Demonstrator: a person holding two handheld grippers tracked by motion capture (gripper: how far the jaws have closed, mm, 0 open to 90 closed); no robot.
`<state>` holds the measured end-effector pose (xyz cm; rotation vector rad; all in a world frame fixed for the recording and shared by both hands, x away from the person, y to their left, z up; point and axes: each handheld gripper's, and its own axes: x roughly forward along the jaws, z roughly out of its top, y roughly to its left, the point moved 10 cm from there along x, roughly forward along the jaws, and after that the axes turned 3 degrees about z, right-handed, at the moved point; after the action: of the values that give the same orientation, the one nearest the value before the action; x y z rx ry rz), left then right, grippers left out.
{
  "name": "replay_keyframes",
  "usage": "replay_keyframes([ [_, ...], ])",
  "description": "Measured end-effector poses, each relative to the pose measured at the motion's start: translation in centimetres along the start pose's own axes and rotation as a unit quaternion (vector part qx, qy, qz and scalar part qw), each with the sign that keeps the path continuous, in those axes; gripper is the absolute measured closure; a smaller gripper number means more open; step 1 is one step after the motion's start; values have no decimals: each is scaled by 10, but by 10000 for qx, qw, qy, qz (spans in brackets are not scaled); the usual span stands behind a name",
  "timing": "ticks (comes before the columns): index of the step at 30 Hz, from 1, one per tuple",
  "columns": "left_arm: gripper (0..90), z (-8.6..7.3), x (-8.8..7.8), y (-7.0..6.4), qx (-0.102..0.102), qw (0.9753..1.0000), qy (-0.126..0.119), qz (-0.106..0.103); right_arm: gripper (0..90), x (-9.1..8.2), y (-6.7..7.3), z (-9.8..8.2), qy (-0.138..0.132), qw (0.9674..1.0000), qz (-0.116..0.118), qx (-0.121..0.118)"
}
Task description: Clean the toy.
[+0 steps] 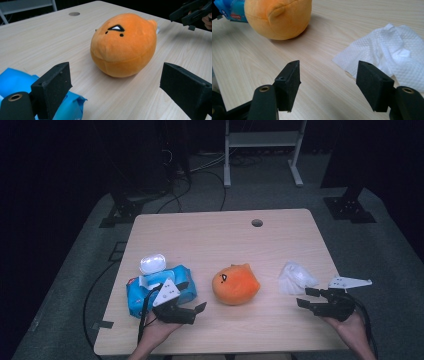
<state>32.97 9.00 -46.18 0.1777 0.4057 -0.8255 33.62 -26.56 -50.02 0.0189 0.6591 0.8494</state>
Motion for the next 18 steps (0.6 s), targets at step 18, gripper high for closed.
replay_keyframes([
  [18,68,-11,-3,-3,-69,10000,-40,11,293,2,13,-12,-71,10000,-11,-52],
])
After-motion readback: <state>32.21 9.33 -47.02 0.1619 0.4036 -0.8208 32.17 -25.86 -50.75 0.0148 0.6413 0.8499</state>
